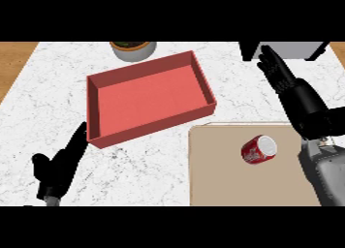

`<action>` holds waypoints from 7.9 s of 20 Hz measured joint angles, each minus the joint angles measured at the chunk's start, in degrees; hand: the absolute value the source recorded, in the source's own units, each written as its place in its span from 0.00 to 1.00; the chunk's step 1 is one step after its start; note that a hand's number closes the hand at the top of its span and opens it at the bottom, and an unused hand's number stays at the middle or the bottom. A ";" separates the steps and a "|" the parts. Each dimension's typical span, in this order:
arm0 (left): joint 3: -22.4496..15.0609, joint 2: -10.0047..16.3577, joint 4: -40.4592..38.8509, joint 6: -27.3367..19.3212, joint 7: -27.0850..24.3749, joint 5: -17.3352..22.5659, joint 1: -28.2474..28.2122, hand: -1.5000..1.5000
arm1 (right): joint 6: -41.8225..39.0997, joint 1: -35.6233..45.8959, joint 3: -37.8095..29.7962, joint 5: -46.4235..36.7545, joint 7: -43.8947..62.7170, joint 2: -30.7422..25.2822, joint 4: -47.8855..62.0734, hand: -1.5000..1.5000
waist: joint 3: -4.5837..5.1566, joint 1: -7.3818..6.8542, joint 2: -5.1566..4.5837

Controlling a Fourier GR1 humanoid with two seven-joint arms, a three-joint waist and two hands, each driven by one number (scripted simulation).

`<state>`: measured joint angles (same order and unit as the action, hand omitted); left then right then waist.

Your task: Pick the can from the tray and place it in the cardboard box

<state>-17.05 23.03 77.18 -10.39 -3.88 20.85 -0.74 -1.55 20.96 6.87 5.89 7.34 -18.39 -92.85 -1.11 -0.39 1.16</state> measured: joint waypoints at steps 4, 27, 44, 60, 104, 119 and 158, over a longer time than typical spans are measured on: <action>-0.80 0.78 3.17 -0.93 0.21 -2.80 3.29 0.50 | 8.82 -5.01 -1.68 -3.53 3.24 3.07 0.78 0.00 | 0.69 1.69 -0.41; -5.47 3.16 11.80 0.96 3.38 -8.29 9.67 0.50 | 13.84 -25.94 15.26 -60.66 45.32 -2.34 -16.31 0.00 | 1.80 3.31 -0.24; -5.82 -1.49 8.92 2.85 4.96 -11.05 14.69 0.50 | -6.65 -16.39 16.69 -66.04 59.40 15.48 -23.21 0.00 | 1.21 0.35 -1.16; -2.17 -3.97 9.42 6.35 6.67 -14.17 14.38 0.50 | -7.22 -15.32 10.68 -66.79 55.94 18.04 -13.55 0.00 | 1.12 0.34 -1.14; 6.20 -13.52 10.36 14.89 8.11 -24.40 12.14 0.50 | -3.66 -15.18 13.06 -67.34 44.30 16.05 4.05 1.00 | 1.27 -0.49 -0.87; 6.85 -13.64 10.72 15.88 7.78 -24.33 11.48 0.50 | -6.95 -3.23 37.48 -73.37 14.60 12.02 -4.61 1.00 | 1.15 -0.22 -1.01; 9.56 -16.77 10.41 18.26 8.69 -27.47 12.45 0.50 | -15.29 28.20 7.72 -53.02 26.46 18.20 -7.39 1.00 | 1.14 -0.03 -1.21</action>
<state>-7.49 6.26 87.60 7.87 4.81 -6.62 11.71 -16.84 49.16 14.59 -47.13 33.79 -0.19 -100.24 0.03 -0.42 -0.05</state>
